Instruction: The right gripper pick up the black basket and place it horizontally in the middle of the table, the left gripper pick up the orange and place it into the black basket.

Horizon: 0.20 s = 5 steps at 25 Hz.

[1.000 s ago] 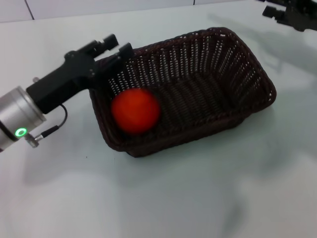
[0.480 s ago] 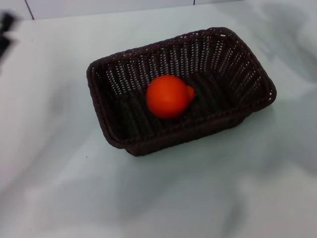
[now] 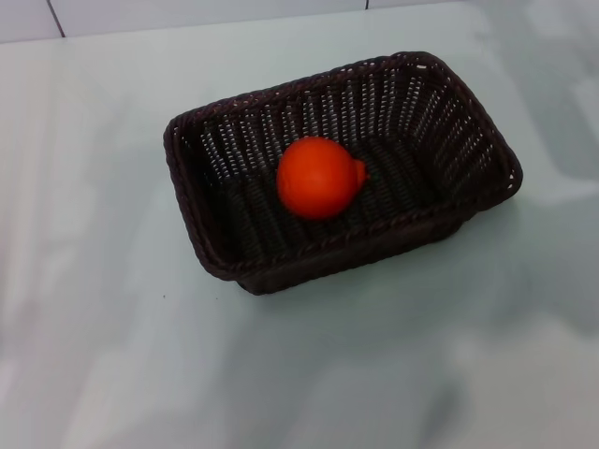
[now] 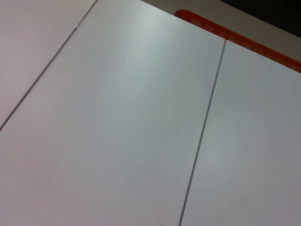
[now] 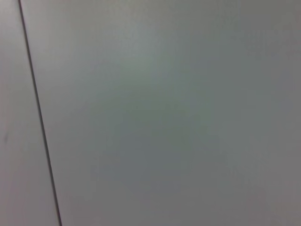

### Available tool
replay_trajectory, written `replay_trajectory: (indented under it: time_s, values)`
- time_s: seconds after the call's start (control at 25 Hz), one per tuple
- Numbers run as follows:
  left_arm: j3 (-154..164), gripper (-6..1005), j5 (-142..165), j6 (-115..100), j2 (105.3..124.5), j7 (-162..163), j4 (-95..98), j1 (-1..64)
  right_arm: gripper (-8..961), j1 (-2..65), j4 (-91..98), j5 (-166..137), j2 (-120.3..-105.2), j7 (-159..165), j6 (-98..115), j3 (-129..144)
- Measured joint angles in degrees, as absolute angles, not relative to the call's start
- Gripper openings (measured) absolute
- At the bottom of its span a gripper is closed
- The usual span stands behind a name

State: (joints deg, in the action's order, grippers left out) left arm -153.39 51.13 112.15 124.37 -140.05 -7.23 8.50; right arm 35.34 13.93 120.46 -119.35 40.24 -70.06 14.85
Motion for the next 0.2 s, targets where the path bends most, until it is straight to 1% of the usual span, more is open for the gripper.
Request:
replay_trajectory:
  time_s: [0.2]
  values:
    - [-153.5,907,51.1,112.7,124.37,-140.1,-6.2,8.3,734,35.9,13.5,120.8,-119.31,39.6,-69.5,14.8]
